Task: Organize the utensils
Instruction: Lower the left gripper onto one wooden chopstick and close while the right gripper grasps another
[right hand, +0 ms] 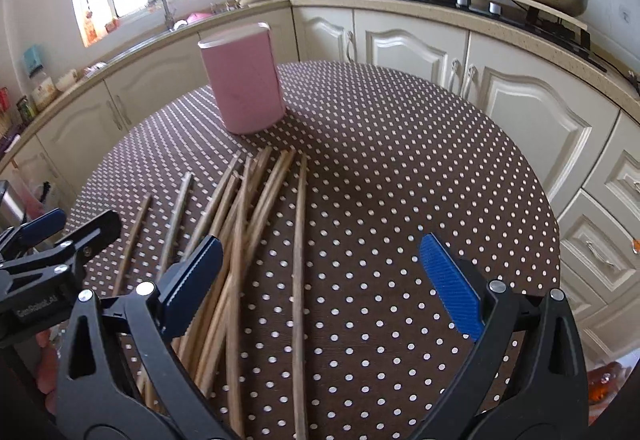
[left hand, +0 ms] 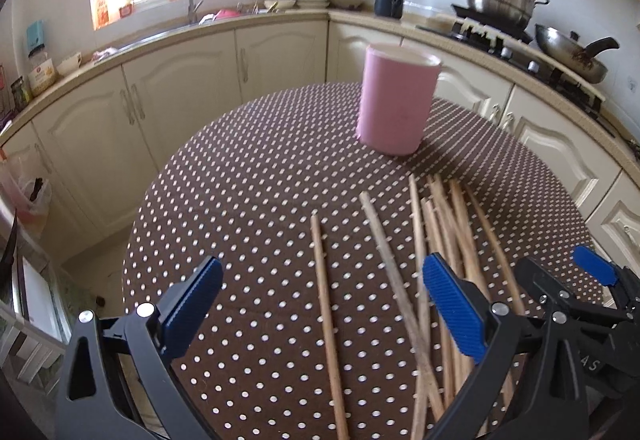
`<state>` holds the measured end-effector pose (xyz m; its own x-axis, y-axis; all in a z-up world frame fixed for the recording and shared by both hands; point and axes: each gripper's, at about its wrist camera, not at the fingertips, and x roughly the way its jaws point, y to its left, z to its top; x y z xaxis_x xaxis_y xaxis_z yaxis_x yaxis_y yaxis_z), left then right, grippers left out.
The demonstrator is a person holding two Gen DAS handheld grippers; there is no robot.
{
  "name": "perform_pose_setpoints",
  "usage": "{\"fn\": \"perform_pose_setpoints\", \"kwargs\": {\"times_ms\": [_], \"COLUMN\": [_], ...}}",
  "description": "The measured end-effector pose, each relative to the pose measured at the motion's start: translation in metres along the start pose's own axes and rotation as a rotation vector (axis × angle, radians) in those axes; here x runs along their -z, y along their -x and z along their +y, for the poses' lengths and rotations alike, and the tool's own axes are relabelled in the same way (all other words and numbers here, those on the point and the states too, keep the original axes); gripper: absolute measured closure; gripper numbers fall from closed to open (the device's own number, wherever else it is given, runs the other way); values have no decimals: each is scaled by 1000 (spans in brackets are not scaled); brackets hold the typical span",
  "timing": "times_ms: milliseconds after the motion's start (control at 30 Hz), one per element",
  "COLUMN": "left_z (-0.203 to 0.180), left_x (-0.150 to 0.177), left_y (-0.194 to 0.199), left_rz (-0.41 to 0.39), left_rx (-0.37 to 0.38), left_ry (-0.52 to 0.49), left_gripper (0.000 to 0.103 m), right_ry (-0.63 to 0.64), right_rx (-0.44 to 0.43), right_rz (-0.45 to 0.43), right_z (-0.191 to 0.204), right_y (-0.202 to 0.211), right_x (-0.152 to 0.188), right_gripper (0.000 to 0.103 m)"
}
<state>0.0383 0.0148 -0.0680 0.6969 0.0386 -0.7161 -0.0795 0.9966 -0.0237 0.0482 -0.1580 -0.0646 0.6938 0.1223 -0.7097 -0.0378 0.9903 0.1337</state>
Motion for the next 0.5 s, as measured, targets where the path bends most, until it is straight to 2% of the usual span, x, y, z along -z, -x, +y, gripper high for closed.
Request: {"fn": "perform_pose_setpoints", "kwargs": {"times_ms": [167, 267, 333, 433, 500], "left_z": [10, 16, 19, 23, 22], "left_x": [5, 6, 7, 8, 9], "left_y": [-17, -25, -32, -42, -44], "left_rz": [65, 91, 113, 156, 161], "left_rx": [-29, -44, -47, -38, -50], "left_ry": [33, 51, 63, 79, 67], "left_gripper": [5, 5, 11, 19, 21], "right_ry": [-7, -4, 1, 11, 22], "right_rx": [57, 61, 65, 62, 70], "right_rz": [55, 67, 83, 115, 116], "right_z": [-3, -2, -1, 1, 3], "right_y": [-16, -20, -24, -31, -33], "right_x": [1, 1, 1, 2, -1], "right_gripper": [6, 16, 21, 37, 45]}}
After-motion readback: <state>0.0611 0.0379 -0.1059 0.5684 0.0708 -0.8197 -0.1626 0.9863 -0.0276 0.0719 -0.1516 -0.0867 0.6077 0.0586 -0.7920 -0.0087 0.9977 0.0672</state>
